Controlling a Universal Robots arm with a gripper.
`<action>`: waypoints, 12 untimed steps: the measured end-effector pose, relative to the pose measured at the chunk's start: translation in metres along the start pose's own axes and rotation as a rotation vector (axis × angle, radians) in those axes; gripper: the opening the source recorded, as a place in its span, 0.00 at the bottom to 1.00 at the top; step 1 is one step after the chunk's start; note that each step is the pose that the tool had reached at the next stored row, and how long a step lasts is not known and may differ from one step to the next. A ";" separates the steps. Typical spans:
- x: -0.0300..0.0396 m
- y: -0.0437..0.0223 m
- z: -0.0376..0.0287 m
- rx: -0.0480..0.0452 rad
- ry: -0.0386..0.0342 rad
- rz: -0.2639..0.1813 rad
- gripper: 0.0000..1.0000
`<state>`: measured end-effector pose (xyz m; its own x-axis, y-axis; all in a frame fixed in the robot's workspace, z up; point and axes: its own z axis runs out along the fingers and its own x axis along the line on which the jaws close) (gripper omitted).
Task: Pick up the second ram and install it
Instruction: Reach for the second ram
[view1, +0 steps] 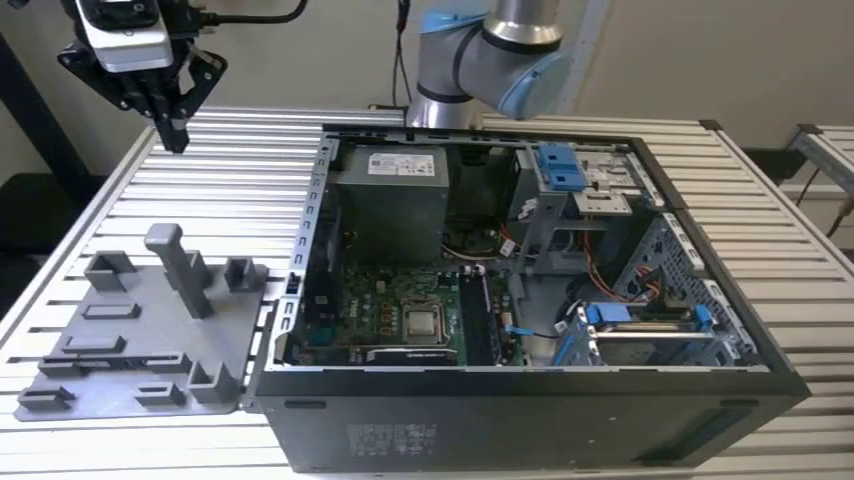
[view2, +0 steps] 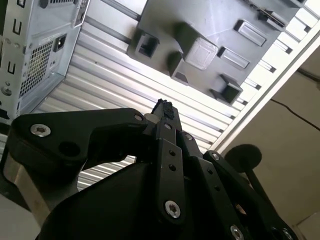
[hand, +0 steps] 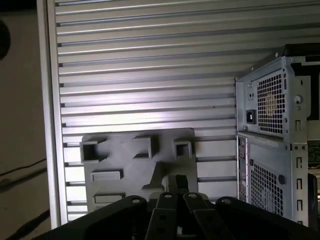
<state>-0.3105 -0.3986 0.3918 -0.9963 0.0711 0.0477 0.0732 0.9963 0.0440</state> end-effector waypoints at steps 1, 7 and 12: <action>0.0013 0.0000 0.0000 0.0001 0.0018 0.000 0.11; 0.0090 -0.0003 0.0004 0.0009 0.0128 0.001 0.11; 0.0149 -0.0006 0.0007 0.0015 0.0218 0.001 0.11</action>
<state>-0.3254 -0.3981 0.3918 -0.9950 0.0712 0.0694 0.0742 0.9963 0.0424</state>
